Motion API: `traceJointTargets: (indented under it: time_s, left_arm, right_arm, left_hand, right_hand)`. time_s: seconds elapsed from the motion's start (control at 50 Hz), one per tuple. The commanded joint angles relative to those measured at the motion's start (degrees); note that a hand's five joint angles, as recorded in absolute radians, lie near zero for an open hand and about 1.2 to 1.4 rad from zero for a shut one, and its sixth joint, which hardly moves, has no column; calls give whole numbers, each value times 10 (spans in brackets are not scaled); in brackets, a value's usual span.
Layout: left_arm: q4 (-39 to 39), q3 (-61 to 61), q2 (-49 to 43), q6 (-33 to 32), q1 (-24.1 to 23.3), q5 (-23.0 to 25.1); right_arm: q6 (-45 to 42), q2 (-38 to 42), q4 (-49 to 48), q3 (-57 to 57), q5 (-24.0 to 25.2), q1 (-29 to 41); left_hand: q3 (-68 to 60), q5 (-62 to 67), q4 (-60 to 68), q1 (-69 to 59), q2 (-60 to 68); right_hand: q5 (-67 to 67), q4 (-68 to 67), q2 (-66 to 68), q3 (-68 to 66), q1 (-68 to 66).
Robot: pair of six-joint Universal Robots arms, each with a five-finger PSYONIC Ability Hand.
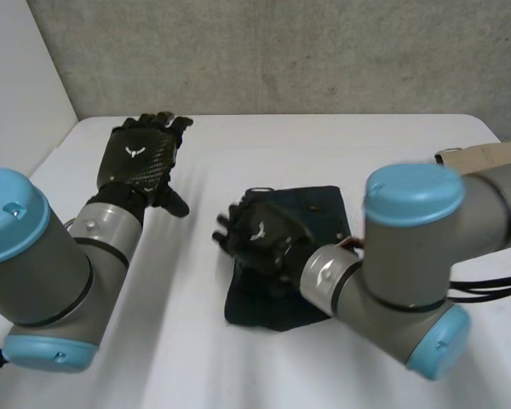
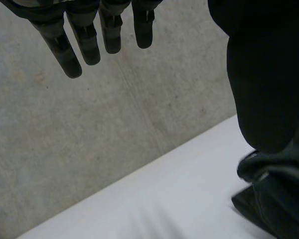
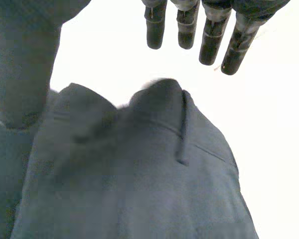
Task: Fold the laundry.
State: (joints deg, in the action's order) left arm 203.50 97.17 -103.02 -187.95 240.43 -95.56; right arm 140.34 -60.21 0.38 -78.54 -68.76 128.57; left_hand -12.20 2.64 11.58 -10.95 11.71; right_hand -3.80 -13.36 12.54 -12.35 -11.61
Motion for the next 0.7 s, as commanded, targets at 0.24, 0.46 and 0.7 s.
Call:
traceJointTargets:
  time_s: [0.24,0.46,0.7]
  left_arm:
    - [-41,-158,-116,29,-96,61]
    - [-171,-311,-275,29,-148,57]
    - [-279,-379,-329,31,-149,-38]
  right_arm:
    - [338,-156,59,-18,-21,-169]
    - [334,-73,60,-14,-58,-170]
    - [332,31,58,26,-60,-164]
  left_hand:
    - [20,-24,-14,7,-15]
    - [10,-14,-4,-3,-5]
    - [-4,-1,10,-16,9]
  right_hand:
    - [38,34,-25,23,16]
    - [38,34,-25,23,16]
    - [38,34,-25,23,16]
